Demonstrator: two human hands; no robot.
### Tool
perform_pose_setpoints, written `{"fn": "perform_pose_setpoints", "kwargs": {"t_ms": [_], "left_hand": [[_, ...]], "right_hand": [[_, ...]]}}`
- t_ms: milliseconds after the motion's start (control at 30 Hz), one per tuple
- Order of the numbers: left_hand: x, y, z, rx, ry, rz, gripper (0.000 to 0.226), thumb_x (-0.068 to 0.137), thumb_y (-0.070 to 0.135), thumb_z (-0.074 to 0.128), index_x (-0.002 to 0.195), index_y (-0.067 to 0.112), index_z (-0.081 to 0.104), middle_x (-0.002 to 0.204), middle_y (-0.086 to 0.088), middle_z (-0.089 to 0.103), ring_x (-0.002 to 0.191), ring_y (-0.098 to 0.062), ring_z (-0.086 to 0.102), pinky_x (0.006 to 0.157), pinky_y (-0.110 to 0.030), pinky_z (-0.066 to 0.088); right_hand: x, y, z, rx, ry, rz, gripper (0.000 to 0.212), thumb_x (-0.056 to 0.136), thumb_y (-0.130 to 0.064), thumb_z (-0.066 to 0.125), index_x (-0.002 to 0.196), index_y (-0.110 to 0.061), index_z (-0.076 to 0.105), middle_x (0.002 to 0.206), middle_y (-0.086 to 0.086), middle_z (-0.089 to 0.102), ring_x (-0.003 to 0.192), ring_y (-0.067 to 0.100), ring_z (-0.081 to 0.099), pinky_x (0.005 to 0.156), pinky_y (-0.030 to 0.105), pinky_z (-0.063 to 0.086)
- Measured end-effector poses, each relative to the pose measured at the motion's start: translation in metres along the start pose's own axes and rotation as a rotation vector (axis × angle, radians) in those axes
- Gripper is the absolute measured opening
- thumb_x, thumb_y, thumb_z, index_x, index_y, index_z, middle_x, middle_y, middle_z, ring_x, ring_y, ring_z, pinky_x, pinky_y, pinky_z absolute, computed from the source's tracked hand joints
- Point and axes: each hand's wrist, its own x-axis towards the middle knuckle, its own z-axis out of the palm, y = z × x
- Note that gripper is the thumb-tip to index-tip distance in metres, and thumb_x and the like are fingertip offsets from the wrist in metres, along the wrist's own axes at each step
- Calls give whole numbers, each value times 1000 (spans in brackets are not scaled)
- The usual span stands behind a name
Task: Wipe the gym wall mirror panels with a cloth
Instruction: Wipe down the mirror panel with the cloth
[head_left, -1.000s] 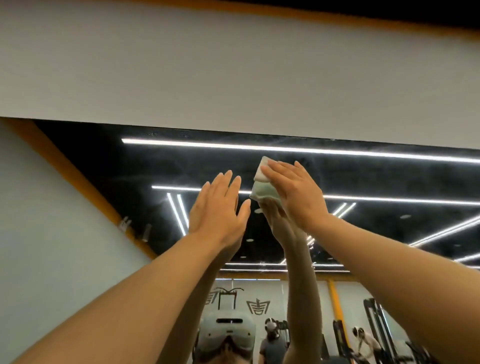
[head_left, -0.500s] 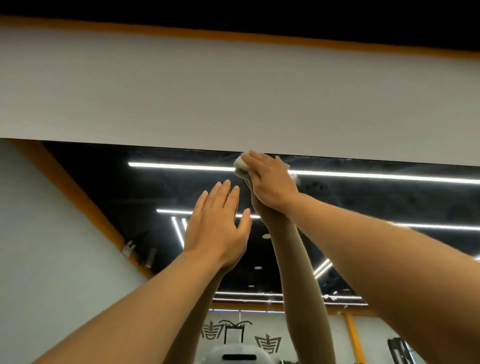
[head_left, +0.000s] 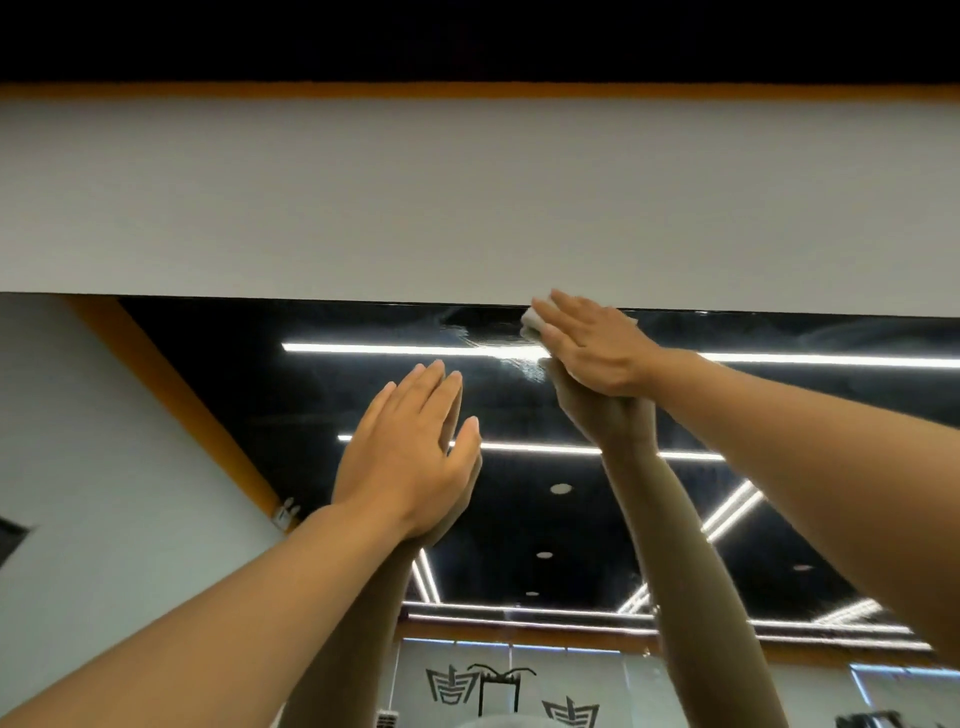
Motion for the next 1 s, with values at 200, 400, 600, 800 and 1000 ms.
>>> {"fn": "perform_pose_setpoints", "kwargs": {"t_ms": [200, 400, 600, 800, 1000], "left_hand": [[-1, -2, 3, 42, -1, 3, 76, 87, 58, 14, 157, 30, 16, 164, 15, 7, 150, 0, -2, 116, -18, -8], [0, -4, 5, 39, 7, 20, 79, 85, 63, 10, 156, 30, 16, 164, 14, 9, 140, 8, -7, 112, -15, -10], [2, -6, 8, 30, 22, 17, 87, 79, 68, 7, 156, 29, 20, 163, 14, 13, 144, 5, -1, 115, -18, -4], [3, -9, 8, 23, 30, 18, 89, 77, 71, 7, 155, 30, 21, 161, 15, 15, 146, 3, 2, 116, -19, -2], [3, -9, 9, 8, 31, 14, 89, 77, 71, 8, 154, 30, 21, 158, 19, 12, 146, 4, 2, 116, -20, -1]], "right_hand": [[-71, 114, -20, -39, 50, 334, 75, 94, -70, 0, 158, -31, 6, 166, -3, 0, 153, 18, 0, 122, 53, 5], [-83, 144, -15, -40, 195, 503, 61, 96, -57, 7, 138, -22, 34, 148, 8, 36, 136, 34, 35, 111, 63, 26], [-70, 97, -2, -18, 199, 344, 66, 95, -54, 7, 150, -22, 26, 157, 5, 24, 144, 32, 26, 115, 59, 23], [-89, 9, 16, 93, 98, -90, 61, 99, -49, 10, 152, -26, 27, 163, 0, 16, 150, 20, 11, 122, 49, 9], [-140, 7, 16, 113, -96, -266, 49, 103, -48, 13, 147, -52, -6, 160, -25, -15, 145, -5, -21, 118, 25, -16]]}}
